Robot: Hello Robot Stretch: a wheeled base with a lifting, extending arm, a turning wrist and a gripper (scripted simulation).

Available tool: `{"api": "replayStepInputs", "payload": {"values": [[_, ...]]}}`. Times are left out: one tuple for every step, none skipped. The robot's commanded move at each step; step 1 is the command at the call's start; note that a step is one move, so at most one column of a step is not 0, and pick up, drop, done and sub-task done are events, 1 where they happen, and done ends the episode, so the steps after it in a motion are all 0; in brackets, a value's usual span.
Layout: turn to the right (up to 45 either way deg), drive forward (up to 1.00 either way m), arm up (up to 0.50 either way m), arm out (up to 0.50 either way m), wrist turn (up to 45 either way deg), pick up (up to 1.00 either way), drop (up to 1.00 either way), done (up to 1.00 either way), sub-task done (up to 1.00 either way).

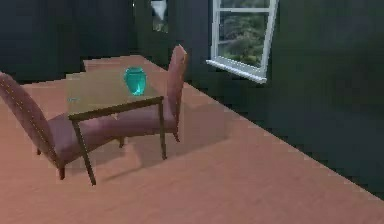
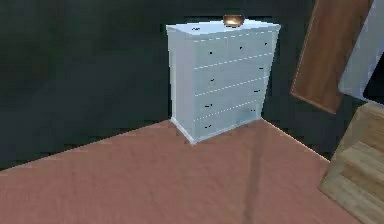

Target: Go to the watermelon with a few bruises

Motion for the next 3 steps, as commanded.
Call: {"api": "replayStepInputs", "payload": {"values": [[-45.0,0.00,0.00,0.00,0.0,0.00,0.00,0.00,0.00],[-45.0,0.00,0.00,0.00,0.0,0.00,0.00,0.00,0.00],[-6.0,0.00,0.00,0.00,0.0,0.00,0.00,0.00,0.00]]}}
